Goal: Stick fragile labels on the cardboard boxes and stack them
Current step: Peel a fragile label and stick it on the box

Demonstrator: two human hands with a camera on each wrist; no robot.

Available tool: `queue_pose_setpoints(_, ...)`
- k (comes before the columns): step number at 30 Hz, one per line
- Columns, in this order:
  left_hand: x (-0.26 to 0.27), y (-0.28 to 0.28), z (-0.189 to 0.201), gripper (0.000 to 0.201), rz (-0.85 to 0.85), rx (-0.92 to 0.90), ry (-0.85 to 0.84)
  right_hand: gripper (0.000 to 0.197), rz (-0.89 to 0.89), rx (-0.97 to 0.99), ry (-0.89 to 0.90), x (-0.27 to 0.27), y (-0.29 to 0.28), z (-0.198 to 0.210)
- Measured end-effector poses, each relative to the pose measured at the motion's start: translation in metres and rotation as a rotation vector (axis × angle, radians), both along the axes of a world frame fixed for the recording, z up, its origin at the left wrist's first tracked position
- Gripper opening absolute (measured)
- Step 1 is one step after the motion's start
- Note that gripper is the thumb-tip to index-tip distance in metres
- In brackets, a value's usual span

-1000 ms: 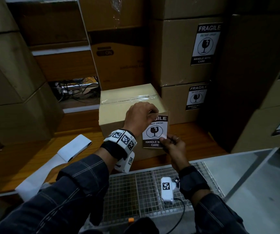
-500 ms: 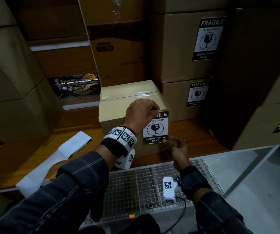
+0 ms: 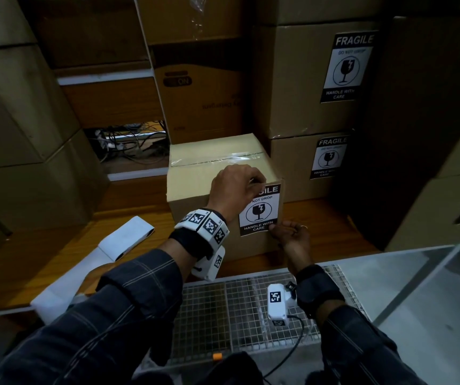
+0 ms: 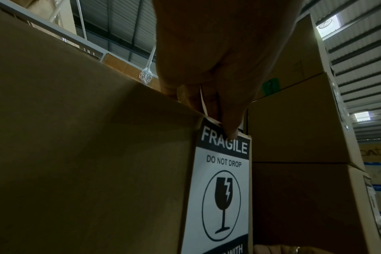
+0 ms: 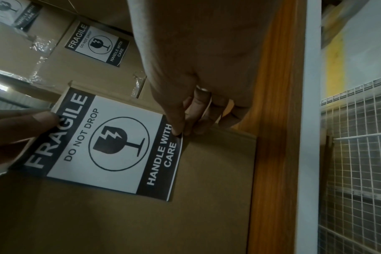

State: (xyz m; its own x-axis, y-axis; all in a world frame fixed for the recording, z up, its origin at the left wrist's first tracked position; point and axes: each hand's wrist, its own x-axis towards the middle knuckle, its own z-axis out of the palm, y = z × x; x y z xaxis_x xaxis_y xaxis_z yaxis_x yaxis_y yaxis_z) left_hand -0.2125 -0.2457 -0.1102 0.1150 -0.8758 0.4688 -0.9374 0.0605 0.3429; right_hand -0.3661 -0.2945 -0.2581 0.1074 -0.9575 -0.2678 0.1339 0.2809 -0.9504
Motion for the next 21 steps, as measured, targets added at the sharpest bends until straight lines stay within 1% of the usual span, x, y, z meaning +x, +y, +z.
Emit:
queue_pose_setpoints(7,-0.0017,0.0003,-0.0002,0.012,0.019,-0.004,0.002,0.044,0.023,-0.07,0.037,-0.0018,-0.0021,-0.0045)
queue_pose_setpoints(17,-0.0044,0.0031,0.0033,0.012,0.035,0.0,0.008,0.04,0.019,-0.084,0.051,-0.0021,-0.0017,-0.0053)
queue_pose_setpoints(21,-0.0058,0.0042,0.0048,0.012,0.039,-0.002,-0.007,0.044,0.065,-0.141,0.113,-0.0072,-0.0015,-0.005)
